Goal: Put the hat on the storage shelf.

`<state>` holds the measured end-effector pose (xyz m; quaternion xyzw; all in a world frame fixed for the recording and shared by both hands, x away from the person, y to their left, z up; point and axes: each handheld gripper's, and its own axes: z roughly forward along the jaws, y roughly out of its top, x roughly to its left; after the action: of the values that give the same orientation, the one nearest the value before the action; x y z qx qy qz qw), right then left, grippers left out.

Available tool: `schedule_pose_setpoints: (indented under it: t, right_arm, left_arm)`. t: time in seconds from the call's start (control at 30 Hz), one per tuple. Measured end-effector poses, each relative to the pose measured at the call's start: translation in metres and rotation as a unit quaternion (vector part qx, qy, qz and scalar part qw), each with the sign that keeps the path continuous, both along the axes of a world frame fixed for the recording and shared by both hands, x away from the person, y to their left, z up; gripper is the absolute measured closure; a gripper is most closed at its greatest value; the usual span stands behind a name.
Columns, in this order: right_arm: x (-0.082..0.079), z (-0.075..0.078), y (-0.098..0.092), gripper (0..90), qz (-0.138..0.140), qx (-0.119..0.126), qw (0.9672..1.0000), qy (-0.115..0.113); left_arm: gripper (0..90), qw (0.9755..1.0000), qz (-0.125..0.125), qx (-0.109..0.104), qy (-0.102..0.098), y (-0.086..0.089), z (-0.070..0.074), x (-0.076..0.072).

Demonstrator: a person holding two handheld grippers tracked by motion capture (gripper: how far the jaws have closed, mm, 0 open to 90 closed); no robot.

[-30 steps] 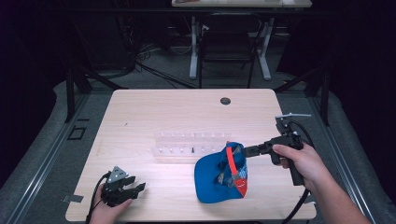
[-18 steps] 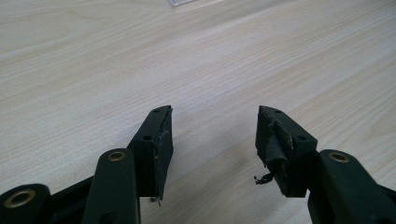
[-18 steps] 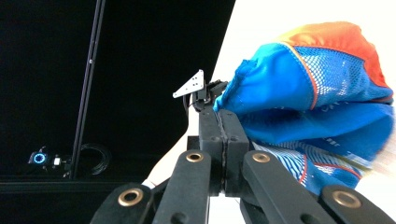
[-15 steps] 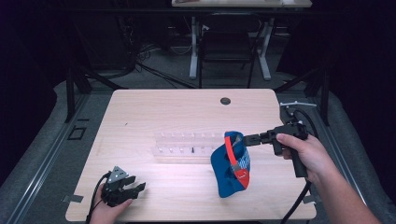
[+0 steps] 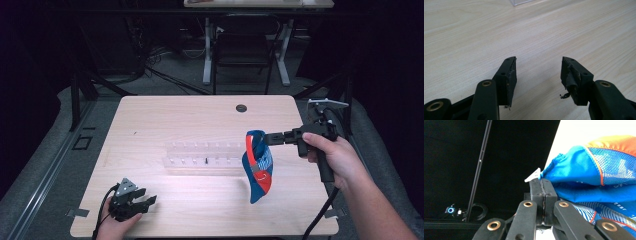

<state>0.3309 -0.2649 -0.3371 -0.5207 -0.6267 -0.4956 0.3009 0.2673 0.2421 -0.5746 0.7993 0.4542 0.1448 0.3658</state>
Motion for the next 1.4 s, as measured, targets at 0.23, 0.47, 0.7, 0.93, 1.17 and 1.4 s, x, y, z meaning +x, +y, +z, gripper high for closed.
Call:
schedule_pose_setpoints:
  t: [0.23, 0.47, 0.7, 0.93, 1.17, 1.4]
  right_arm:
    - [0.005, 0.009, 0.001, 90.0, -0.006, 0.01, 0.9999, -0.005]
    - [0.011, 0.019, 0.005, 90.0, -0.014, 0.017, 0.9997, -0.013]
    - [0.017, 0.029, 0.007, 90.0, -0.018, 0.012, 0.9995, -0.022]
    - [0.027, 0.043, 0.016, 90.0, -0.027, 0.002, 0.9989, -0.039]
    - [0.035, 0.05, 0.03, 90.0, -0.024, 0.005, 0.9986, -0.047]
    - [0.047, 0.052, 0.049, 90.0, -0.022, 0.017, 0.9984, -0.049]
  left_arm:
    - [47.1, 1.0, -0.003, -0.006, -0.005, -0.001, 0.001, -0.001]
    - [47.5, 0.9999, -0.002, -0.01, -0.007, -0.002, 0.001, 0.0]
    - [47.5, 0.9996, -0.001, -0.029, -0.006, -0.002, 0.003, -0.001]
    - [48.2, 0.9987, -0.021, -0.037, -0.026, -0.011, 0.016, -0.003]
    - [49.2, 0.9965, -0.044, -0.049, -0.05, -0.021, 0.034, -0.004]
    - [49.2, 0.993, -0.055, -0.062, -0.084, -0.033, 0.054, 0.0]
